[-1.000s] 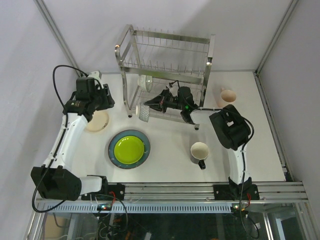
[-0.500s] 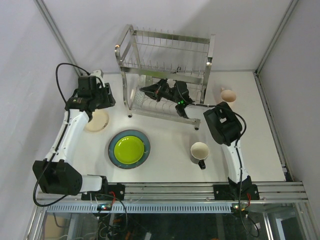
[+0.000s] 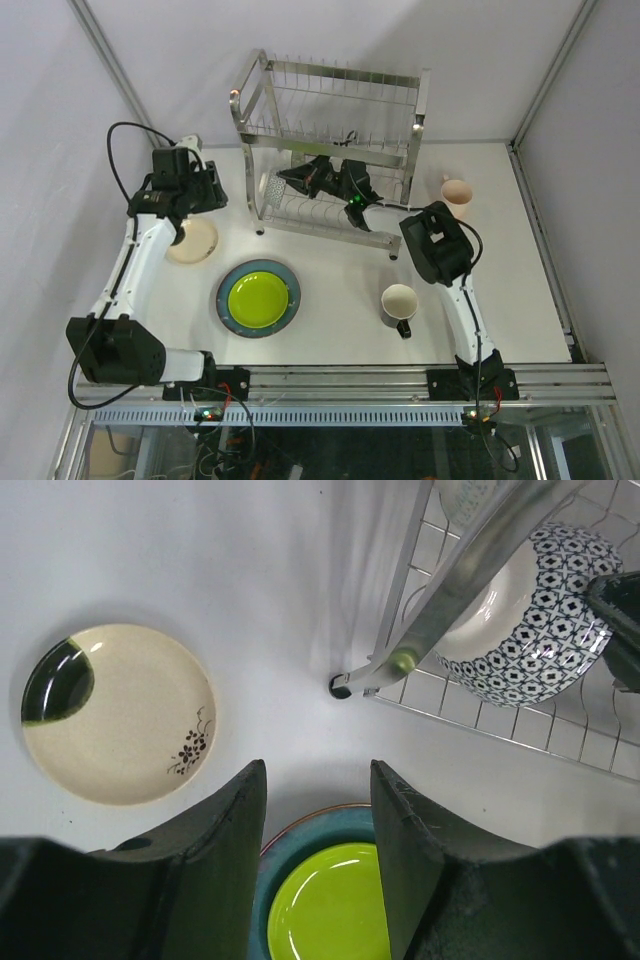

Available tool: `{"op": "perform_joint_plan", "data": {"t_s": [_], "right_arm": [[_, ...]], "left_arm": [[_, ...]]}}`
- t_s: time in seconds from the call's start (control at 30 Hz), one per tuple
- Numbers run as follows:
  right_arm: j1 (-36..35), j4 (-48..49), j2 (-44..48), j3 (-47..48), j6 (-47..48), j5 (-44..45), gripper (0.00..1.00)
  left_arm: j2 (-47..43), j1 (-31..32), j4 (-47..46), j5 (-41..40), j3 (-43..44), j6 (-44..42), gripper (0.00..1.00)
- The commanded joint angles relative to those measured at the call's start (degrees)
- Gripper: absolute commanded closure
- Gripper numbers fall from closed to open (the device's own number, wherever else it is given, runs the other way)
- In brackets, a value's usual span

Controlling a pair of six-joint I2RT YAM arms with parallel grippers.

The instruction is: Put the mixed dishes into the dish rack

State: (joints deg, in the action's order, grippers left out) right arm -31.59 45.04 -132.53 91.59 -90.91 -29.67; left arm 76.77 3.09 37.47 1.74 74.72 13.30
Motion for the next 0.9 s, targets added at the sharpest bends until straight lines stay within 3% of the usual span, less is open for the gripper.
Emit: {"op": "perform_joint_plan", "data": {"t_s": [0.0,0.6,0.87], "right_arm": [[0.7,3.8,0.1,3.3,2.1,2.2,1.0],[2.2,7.6,-5.3,3.5,1.6,1.5,1.0],[1.5,-3.3,-1.1,1.7,11.8,0.5,1.0]], "left_arm": [[0.3,-0.7,-1.0,0.3,4.7,-1.1,0.5],[0.3,-1.1,0.0,-0.7,8.2,-0.7,0.45],[-0.6,-1.1,0.0,-1.9,8.0,0.0,0.39]]}}
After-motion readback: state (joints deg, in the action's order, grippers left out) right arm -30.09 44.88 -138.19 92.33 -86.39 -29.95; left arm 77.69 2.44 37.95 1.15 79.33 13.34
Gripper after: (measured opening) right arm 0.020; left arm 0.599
